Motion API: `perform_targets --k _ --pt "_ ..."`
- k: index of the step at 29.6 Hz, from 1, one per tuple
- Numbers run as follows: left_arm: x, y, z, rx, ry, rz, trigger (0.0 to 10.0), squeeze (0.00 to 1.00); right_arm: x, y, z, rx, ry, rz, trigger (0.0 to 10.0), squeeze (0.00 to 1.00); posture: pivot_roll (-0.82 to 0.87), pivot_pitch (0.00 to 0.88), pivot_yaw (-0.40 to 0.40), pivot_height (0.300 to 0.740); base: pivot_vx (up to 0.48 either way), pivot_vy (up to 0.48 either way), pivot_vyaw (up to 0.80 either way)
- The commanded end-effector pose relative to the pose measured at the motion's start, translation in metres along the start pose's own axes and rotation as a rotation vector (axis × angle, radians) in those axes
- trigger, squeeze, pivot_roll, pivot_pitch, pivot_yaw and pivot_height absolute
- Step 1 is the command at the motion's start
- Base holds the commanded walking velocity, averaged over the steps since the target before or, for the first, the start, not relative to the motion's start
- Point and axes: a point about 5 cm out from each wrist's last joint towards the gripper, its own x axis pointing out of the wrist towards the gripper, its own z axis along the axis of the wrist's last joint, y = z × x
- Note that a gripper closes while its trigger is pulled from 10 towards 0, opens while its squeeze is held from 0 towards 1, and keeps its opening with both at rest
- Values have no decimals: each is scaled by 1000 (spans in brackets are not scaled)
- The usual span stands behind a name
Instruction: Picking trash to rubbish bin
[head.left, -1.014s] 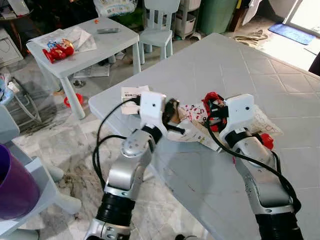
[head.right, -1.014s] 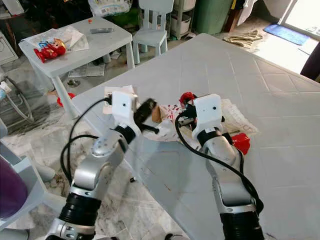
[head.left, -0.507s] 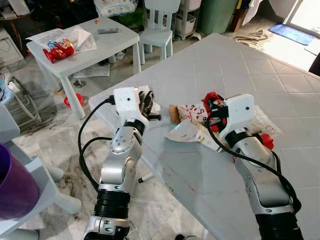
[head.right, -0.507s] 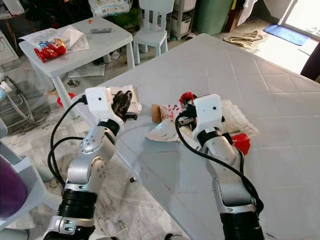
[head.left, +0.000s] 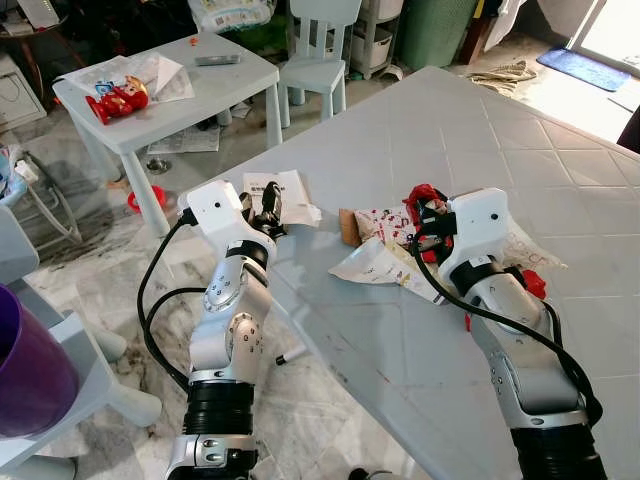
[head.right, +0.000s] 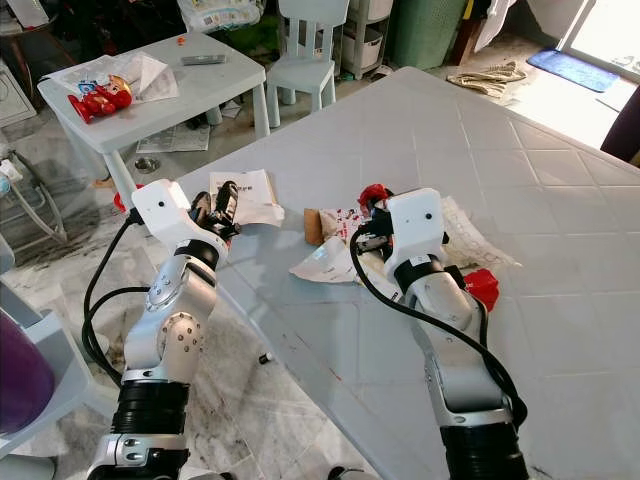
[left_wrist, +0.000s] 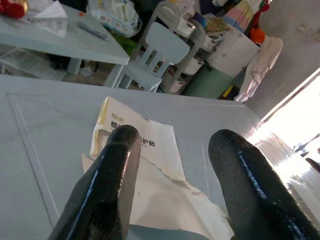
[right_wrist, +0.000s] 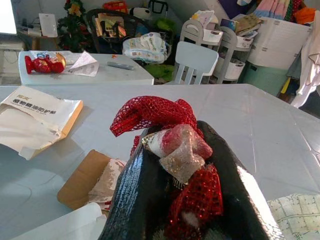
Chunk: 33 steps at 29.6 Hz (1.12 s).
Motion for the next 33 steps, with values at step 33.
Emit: perform_targets --k 33 --pt "-9 -34 -16 -216 60 -18 10000 1000 0 0 0 -5 0 11 0 0 -26 121 -75 740 0 0 0"
